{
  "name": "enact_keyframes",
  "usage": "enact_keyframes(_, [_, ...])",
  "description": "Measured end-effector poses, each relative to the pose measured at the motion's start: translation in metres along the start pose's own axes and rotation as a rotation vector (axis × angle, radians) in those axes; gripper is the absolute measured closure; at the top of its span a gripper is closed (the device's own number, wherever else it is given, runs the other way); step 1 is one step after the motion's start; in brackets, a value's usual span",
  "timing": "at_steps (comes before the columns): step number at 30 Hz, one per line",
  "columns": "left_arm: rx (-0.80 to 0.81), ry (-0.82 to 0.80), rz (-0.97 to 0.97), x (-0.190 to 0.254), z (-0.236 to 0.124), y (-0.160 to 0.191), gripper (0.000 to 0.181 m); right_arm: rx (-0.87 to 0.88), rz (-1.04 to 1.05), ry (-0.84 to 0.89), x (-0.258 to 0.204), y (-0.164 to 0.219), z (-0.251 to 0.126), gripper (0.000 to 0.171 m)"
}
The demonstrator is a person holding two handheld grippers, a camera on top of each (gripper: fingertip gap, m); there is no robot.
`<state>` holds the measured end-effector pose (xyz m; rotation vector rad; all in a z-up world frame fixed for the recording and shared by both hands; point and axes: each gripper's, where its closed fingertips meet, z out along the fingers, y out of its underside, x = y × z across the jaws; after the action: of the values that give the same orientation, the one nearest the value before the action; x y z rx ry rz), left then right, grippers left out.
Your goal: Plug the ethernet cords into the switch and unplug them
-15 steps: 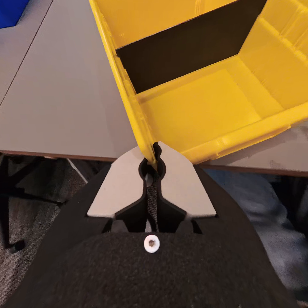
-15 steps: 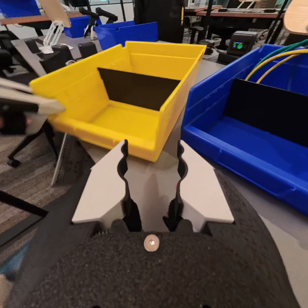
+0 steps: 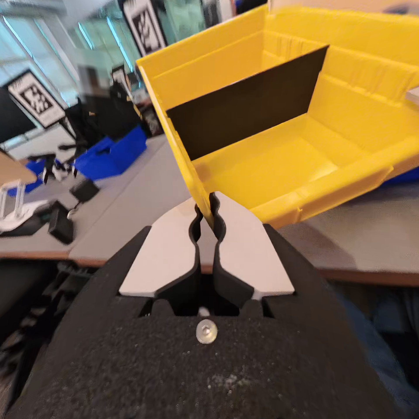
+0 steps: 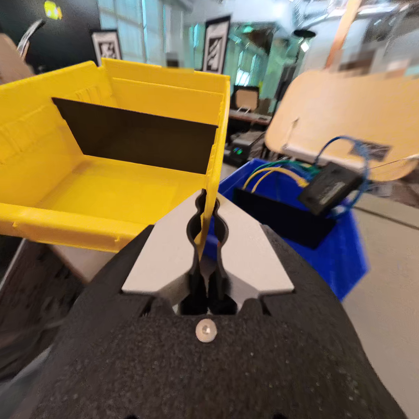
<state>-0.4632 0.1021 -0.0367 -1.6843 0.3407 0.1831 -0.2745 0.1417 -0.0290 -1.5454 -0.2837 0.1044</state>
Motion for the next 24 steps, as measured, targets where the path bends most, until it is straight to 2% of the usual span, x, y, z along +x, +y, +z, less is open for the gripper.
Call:
enact_keyframes(3, [0.159,0.066,0.019,0.028,0.019,-0.064,0.176,0.088,0.022,0.138,0.055,-0.037,-0.016,0.168])
enact_keyframes(6, [0.270,0.186,0.012,0.084,0.049,-0.127,0.177,0.144,0.030,0.314,0.131,-0.062,-0.037,0.168])
enact_keyframes(9, [0.312,0.322,-0.015,0.167,0.079,-0.174,0.178,0.144,0.045,0.509,0.218,-0.068,-0.069,0.169])
enact_keyframes(12, [0.279,0.464,-0.041,0.269,0.094,-0.196,0.177,0.090,0.098,0.677,0.307,-0.052,-0.110,0.170])
enact_keyframes(15, [0.205,0.544,-0.047,0.361,0.100,-0.191,0.178,-0.029,0.129,0.742,0.380,-0.010,-0.144,0.169])
enact_keyframes(18, [0.094,0.584,-0.064,0.426,0.105,-0.159,0.178,-0.168,0.140,0.729,0.421,0.044,-0.162,0.170])
enact_keyframes(21, [0.024,0.604,-0.042,0.461,0.112,-0.127,0.178,-0.253,0.178,0.695,0.439,0.095,-0.166,0.169])
enact_keyframes(24, [-0.034,0.601,-0.030,0.477,0.121,-0.101,0.176,-0.325,0.220,0.641,0.450,0.133,-0.157,0.169])
